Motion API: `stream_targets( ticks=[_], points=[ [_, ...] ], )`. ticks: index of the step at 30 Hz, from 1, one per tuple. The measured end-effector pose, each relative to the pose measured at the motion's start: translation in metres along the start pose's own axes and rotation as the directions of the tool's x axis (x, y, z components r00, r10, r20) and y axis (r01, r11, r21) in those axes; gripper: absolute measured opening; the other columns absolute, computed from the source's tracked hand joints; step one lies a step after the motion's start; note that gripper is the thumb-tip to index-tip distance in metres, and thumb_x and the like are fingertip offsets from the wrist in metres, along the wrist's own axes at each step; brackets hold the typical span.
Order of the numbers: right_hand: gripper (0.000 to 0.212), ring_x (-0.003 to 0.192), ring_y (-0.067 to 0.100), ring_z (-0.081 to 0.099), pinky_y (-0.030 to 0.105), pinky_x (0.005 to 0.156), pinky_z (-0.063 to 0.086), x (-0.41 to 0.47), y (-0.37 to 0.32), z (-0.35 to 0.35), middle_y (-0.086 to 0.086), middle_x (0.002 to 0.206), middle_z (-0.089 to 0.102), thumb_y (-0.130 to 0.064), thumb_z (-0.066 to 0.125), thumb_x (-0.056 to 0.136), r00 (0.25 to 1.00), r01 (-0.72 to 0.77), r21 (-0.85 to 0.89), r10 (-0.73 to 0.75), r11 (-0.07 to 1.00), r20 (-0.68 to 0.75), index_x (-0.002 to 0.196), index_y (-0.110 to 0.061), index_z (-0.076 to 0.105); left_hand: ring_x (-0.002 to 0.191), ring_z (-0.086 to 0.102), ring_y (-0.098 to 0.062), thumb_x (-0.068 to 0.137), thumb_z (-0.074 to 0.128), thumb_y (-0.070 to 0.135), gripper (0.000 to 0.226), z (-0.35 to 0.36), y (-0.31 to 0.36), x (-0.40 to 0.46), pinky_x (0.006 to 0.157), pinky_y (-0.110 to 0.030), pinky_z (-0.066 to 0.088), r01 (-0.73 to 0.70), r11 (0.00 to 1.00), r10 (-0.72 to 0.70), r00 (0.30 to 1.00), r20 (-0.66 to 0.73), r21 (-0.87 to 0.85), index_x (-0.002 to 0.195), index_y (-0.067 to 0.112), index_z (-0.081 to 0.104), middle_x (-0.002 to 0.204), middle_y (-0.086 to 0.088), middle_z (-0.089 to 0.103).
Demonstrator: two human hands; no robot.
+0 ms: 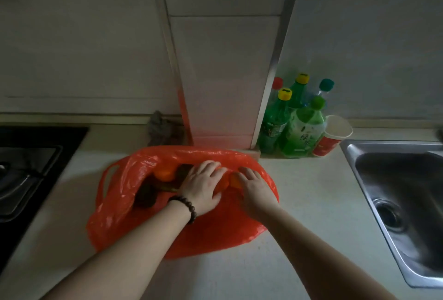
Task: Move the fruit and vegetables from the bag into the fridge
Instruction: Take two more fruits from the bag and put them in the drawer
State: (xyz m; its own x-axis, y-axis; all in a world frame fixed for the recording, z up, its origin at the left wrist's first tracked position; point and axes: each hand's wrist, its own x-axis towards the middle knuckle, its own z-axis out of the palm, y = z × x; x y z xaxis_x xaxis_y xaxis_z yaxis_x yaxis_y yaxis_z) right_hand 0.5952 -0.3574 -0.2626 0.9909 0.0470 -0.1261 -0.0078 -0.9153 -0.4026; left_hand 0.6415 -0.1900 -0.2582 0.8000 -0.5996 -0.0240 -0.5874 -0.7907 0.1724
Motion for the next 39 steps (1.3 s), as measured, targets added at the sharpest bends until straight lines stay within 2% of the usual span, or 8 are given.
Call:
stream_targets(
  ticks=[4, 7, 13, 17, 22, 27, 31, 39],
  points=[
    [0.056, 0.141, 0.026, 0.023, 0.041, 0.113, 0.026, 0.014, 0.019, 0.002, 0.001, 0.153, 0.026, -0.033, 0.051, 0.092, 0.998, -0.012, 0.022, 0.011, 1.000, 0.055, 0.144, -0.025, 0.031, 0.139, 0.019, -0.021, 0.081, 0.058, 0.044, 0.077, 0.014, 0.003, 0.017, 0.115, -0.039, 0.013, 0.095, 0.995, -0.096, 0.994, 0.052, 0.025, 0.146, 0.032, 0.019, 0.153, 0.003, 0.021],
    [0.057, 0.139, 0.029, 0.025, 0.042, 0.110, 0.029, 0.026, 0.023, 0.004, 0.002, 0.153, 0.026, -0.031, 0.052, 0.090, 0.997, -0.006, 0.028, 0.004, 1.000, 0.073, 0.143, -0.026, 0.031, 0.139, 0.021, -0.022, 0.076, 0.064, 0.042, 0.086, 0.022, 0.003, 0.025, 0.116, -0.038, 0.008, 0.158, 0.986, -0.161, 0.985, 0.066, 0.054, 0.147, 0.032, 0.016, 0.153, 0.000, 0.019],
    [0.066, 0.134, 0.029, 0.032, 0.043, 0.108, 0.035, 0.041, 0.025, 0.015, 0.003, 0.149, 0.031, -0.027, 0.055, 0.087, 0.995, -0.019, 0.035, 0.015, 0.999, 0.103, 0.146, -0.025, 0.026, 0.137, 0.025, -0.022, 0.077, 0.067, 0.039, 0.084, 0.033, 0.001, 0.029, 0.114, -0.039, 0.009, 0.185, 0.977, -0.188, 0.982, 0.025, 0.103, 0.145, 0.031, 0.019, 0.149, -0.001, 0.028],
    [0.064, 0.130, 0.028, 0.037, 0.040, 0.105, 0.036, 0.039, 0.025, 0.011, 0.005, 0.145, 0.037, -0.029, 0.058, 0.088, 0.997, -0.038, 0.062, 0.034, 0.997, 0.066, 0.144, -0.020, 0.030, 0.132, 0.032, -0.022, 0.075, 0.069, 0.041, 0.079, 0.025, -0.001, 0.027, 0.110, -0.038, 0.019, 0.184, 0.983, -0.184, 0.983, 0.018, -0.007, 0.142, 0.028, 0.028, 0.143, 0.000, 0.035],
    [0.065, 0.129, 0.028, 0.039, 0.040, 0.104, 0.038, 0.029, 0.013, -0.013, 0.007, 0.144, 0.039, -0.034, 0.062, 0.086, 0.999, -0.033, 0.102, 0.035, 0.994, -0.016, 0.142, -0.019, 0.033, 0.127, 0.037, -0.022, 0.075, 0.070, 0.043, 0.073, -0.010, 0.005, 0.011, 0.102, -0.034, 0.034, 0.210, 0.958, -0.228, 0.971, -0.071, -0.197, 0.137, 0.026, 0.036, 0.140, 0.000, 0.038],
    [0.063, 0.121, 0.028, 0.046, 0.038, 0.097, 0.042, 0.006, -0.027, -0.039, 0.006, 0.136, 0.046, -0.040, 0.065, 0.082, 0.988, 0.056, 0.094, -0.042, 0.994, -0.145, 0.136, -0.018, 0.041, 0.119, 0.045, -0.021, 0.073, 0.069, 0.053, 0.072, -0.055, -0.001, -0.023, 0.090, -0.033, 0.044, 0.221, 0.947, -0.275, 0.933, -0.234, -0.232, 0.134, 0.025, 0.041, 0.134, 0.001, 0.043],
    [0.063, 0.114, 0.029, 0.047, 0.038, 0.092, 0.043, -0.015, -0.074, -0.047, 0.005, 0.130, 0.049, -0.041, 0.066, 0.081, 0.974, 0.116, 0.063, -0.101, 0.991, -0.202, 0.135, -0.018, 0.042, 0.117, 0.047, -0.024, 0.070, 0.071, 0.056, 0.076, -0.087, -0.018, -0.063, 0.090, -0.035, 0.043, 0.233, 0.951, -0.290, 0.898, -0.330, -0.202, 0.133, 0.022, 0.044, 0.131, -0.001, 0.046],
    [0.058, 0.112, 0.030, 0.050, 0.037, 0.081, 0.046, -0.049, -0.205, -0.037, 0.006, 0.125, 0.049, -0.039, 0.067, 0.081, 0.944, 0.283, 0.078, -0.263, 0.956, -0.198, 0.129, -0.016, 0.045, 0.111, 0.050, -0.025, 0.066, 0.073, 0.057, 0.076, -0.136, -0.078, -0.196, 0.087, -0.038, 0.048, 0.334, 0.921, -0.389, 0.797, -0.462, -0.200, 0.128, 0.021, 0.048, 0.124, -0.003, 0.051]
  ],
)
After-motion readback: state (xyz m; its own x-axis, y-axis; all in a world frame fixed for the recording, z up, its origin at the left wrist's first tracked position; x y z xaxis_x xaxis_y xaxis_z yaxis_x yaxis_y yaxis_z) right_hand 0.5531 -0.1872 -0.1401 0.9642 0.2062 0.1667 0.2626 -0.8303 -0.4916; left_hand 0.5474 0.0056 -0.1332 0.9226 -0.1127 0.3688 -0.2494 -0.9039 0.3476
